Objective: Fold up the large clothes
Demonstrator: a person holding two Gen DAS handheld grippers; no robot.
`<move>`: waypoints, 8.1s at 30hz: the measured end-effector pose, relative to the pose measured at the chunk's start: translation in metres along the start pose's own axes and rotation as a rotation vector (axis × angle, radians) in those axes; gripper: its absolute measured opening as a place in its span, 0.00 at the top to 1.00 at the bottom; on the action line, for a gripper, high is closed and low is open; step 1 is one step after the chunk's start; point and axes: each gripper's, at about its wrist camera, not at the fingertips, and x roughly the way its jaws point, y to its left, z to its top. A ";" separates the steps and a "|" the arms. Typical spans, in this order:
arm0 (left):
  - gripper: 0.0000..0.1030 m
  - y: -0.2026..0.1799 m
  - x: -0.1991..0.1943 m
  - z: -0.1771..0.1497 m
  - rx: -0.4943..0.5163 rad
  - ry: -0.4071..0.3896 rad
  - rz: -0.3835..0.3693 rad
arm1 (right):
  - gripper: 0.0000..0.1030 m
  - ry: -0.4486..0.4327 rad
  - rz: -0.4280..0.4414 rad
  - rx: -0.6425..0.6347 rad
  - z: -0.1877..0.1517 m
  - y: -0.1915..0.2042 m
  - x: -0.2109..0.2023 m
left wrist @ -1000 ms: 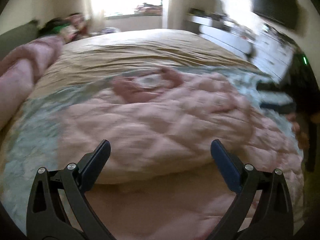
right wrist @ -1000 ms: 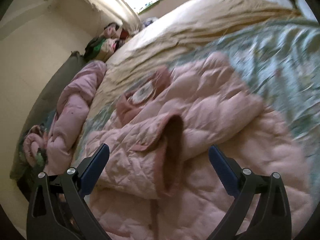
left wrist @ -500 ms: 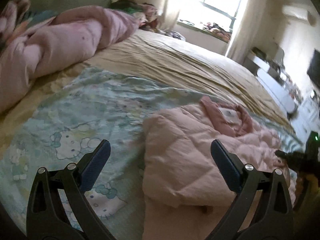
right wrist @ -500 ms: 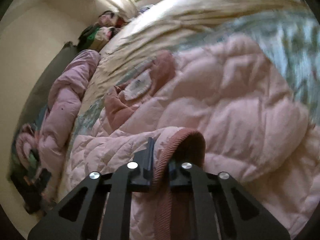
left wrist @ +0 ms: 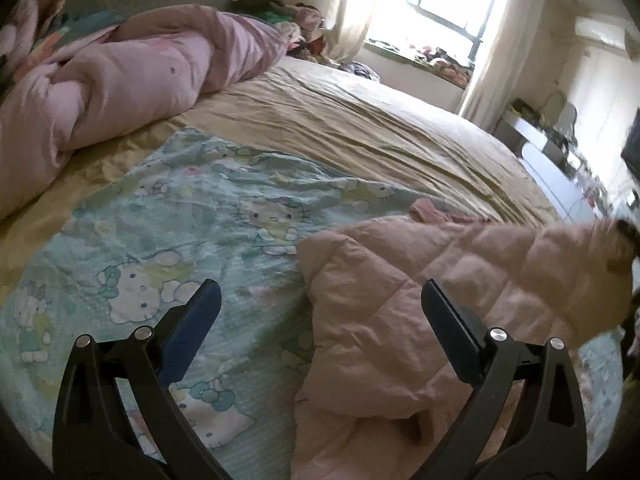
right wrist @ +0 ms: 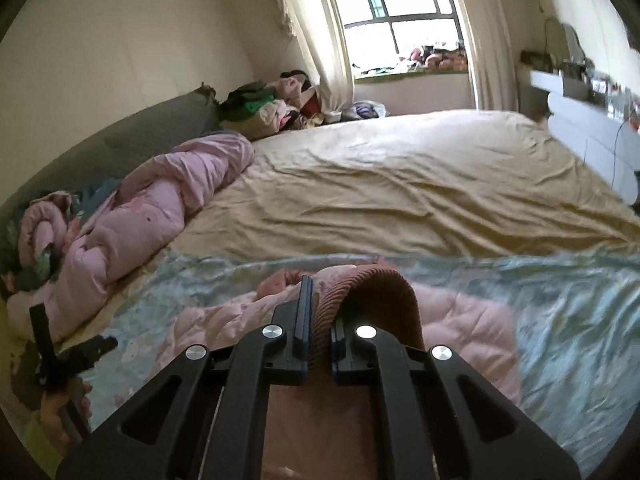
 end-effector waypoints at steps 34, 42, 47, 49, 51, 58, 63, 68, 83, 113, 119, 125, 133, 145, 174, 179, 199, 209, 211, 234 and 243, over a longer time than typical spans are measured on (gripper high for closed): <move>0.09 -0.072 0.039 -0.027 0.235 0.029 -0.133 | 0.90 0.178 -0.192 0.094 -0.052 -0.061 0.063; 0.09 -0.080 0.050 -0.035 0.253 0.063 -0.145 | 0.62 0.190 -0.248 0.078 -0.061 -0.063 0.067; 0.09 -0.081 0.054 -0.038 0.248 0.079 -0.160 | 0.49 0.143 -0.287 0.040 -0.056 -0.055 0.055; 0.10 -0.082 0.056 -0.040 0.249 0.086 -0.163 | 0.46 0.118 -0.287 0.021 -0.053 -0.049 0.049; 0.15 -0.083 0.058 -0.041 0.250 0.100 -0.164 | 0.43 0.096 -0.270 0.002 -0.051 -0.042 0.044; 0.18 -0.082 0.076 -0.055 0.256 0.175 -0.144 | 0.42 0.094 -0.189 -0.083 -0.051 -0.004 0.043; 0.18 -0.082 0.082 -0.063 0.259 0.193 -0.134 | 0.40 0.126 -0.138 -0.134 -0.057 0.021 0.052; 0.18 -0.082 0.083 -0.065 0.262 0.194 -0.128 | 0.27 0.152 -0.107 -0.184 -0.066 0.043 0.062; 0.18 -0.082 0.082 -0.065 0.253 0.194 -0.135 | 0.24 0.443 -0.136 -0.161 -0.112 0.039 0.126; 0.15 -0.084 0.066 -0.054 0.217 0.180 -0.166 | 0.11 0.347 -0.144 -0.139 -0.119 0.037 0.101; 0.09 -0.083 0.047 -0.045 0.193 0.153 -0.173 | 0.06 0.290 -0.153 -0.111 -0.108 0.032 0.077; 0.09 -0.081 0.029 -0.040 0.162 0.145 -0.166 | 0.06 0.258 -0.164 -0.074 -0.103 0.023 0.059; 0.09 -0.076 0.000 -0.035 0.130 0.098 -0.156 | 0.06 0.196 -0.159 -0.043 -0.097 0.019 0.027; 0.09 -0.069 -0.037 -0.034 0.106 0.036 -0.138 | 0.06 0.116 -0.153 -0.040 -0.091 0.017 -0.026; 0.09 -0.115 -0.146 -0.075 0.214 -0.110 -0.146 | 0.06 -0.032 -0.107 -0.046 -0.103 0.014 -0.153; 0.09 -0.117 -0.156 -0.084 0.223 -0.109 -0.139 | 0.06 -0.035 -0.099 -0.036 -0.110 0.012 -0.162; 0.09 -0.109 -0.185 -0.122 0.220 -0.077 -0.078 | 0.05 -0.034 -0.111 -0.025 -0.142 -0.016 -0.208; 0.09 -0.086 -0.184 -0.146 0.191 -0.019 -0.036 | 0.05 -0.012 -0.116 -0.039 -0.158 -0.023 -0.216; 0.09 -0.081 -0.184 -0.150 0.180 -0.009 -0.029 | 0.05 -0.008 -0.115 -0.042 -0.161 -0.022 -0.216; 0.09 -0.038 -0.180 -0.196 0.131 0.156 0.036 | 0.05 0.058 -0.084 -0.029 -0.197 -0.031 -0.215; 0.09 -0.032 -0.163 -0.218 0.168 0.302 0.036 | 0.05 0.097 -0.098 -0.018 -0.214 -0.047 -0.219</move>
